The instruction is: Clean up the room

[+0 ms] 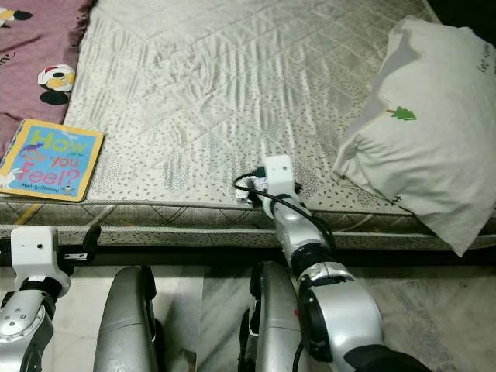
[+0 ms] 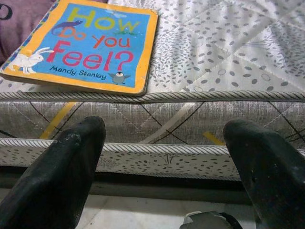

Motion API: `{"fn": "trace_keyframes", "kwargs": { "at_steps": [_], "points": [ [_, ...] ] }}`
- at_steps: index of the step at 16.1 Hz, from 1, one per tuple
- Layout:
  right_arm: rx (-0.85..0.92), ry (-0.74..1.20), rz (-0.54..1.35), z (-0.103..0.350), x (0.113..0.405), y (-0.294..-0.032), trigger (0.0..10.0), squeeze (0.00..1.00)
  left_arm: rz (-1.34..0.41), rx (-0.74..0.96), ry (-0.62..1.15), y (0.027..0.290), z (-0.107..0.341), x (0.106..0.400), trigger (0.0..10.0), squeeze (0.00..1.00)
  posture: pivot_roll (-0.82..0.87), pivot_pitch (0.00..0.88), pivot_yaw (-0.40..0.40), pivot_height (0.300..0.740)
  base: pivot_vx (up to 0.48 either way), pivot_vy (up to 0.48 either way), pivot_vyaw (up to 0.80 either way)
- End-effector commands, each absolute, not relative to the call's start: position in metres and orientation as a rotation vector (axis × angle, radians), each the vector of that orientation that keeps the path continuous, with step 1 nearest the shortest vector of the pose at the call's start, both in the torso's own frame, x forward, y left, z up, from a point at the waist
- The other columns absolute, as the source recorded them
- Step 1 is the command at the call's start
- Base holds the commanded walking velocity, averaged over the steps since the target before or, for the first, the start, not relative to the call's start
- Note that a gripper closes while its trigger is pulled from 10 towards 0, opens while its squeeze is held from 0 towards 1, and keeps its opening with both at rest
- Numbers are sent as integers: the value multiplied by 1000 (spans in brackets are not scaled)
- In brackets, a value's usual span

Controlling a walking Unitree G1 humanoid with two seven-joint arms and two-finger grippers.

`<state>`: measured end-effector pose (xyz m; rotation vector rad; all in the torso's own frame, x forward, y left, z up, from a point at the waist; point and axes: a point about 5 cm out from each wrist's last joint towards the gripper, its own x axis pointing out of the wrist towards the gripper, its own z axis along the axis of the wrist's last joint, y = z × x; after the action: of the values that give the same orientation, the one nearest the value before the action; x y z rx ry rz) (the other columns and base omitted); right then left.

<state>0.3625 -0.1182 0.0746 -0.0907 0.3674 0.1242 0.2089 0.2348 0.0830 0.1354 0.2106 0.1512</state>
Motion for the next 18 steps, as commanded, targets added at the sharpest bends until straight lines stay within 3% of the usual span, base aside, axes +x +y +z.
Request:
{"fn": "trace_keyframes", "kwargs": {
  "at_steps": [1,5,6,7,18],
  "points": [
    [-87,419,89,64,357,-122,10000,0,141,140,225,233,82,207,10000,0,205,259,-96,572,0,0,0],
    [-61,494,81,50,348,-113,10000,0,132,145,232,231,82,209,10000,0,209,243,-91,572,0,0,0],
    [-33,515,100,47,346,-108,3098,0,129,147,233,231,82,210,10000,0,210,238,-91,572,0,0,0],
    [-14,526,117,46,345,-103,0,0,127,147,233,231,82,210,10000,0,210,233,-90,572,0,0,0],
    [81,534,150,46,344,-92,0,0,122,153,223,229,83,218,10000,0,208,220,-95,572,0,0,0]
  ]
}}
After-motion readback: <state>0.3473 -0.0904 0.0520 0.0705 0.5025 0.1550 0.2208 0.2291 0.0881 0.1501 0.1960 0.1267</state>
